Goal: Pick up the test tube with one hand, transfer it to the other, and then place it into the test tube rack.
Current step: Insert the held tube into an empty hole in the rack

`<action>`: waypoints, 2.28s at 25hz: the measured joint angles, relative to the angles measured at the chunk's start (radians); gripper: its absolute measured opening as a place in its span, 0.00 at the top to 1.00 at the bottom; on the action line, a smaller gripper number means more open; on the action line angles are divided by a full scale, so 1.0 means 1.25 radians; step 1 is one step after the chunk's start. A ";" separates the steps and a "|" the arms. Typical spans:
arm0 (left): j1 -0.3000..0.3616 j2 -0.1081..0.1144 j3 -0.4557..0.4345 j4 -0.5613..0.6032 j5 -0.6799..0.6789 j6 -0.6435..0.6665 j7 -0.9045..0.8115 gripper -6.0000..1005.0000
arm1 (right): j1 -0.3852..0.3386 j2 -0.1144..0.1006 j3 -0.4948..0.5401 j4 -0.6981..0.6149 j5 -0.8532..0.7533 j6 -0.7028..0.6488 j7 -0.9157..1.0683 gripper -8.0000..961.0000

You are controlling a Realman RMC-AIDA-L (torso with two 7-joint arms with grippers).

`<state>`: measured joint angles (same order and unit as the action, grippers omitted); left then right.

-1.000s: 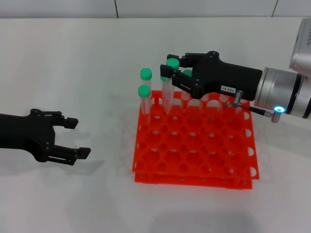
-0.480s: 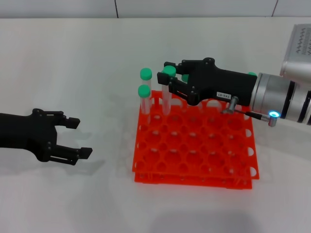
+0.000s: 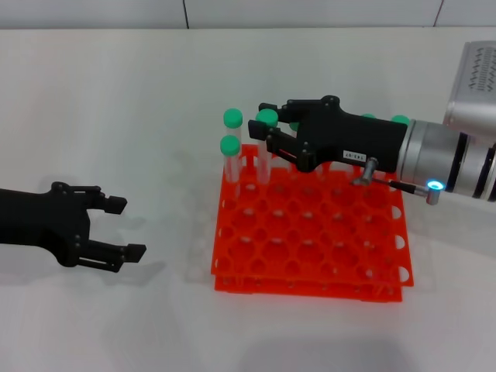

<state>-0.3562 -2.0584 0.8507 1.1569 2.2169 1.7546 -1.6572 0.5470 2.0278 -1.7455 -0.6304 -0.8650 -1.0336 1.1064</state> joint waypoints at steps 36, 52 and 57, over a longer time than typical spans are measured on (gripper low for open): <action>-0.008 -0.003 0.003 -0.019 0.018 0.021 0.020 0.12 | 0.010 0.000 -0.021 0.009 -0.006 0.015 0.000 0.72; -0.008 -0.002 0.003 -0.019 0.018 0.017 0.020 0.12 | 0.010 -0.001 -0.031 0.018 -0.008 0.022 -0.011 0.72; -0.008 -0.003 0.003 -0.019 0.018 0.016 0.021 0.12 | 0.008 -0.001 -0.031 0.018 -0.007 0.020 -0.011 0.72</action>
<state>-0.3666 -2.0616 0.8544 1.1336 2.2394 1.7749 -1.6312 0.5575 2.0263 -1.7841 -0.6074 -0.8735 -1.0089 1.0926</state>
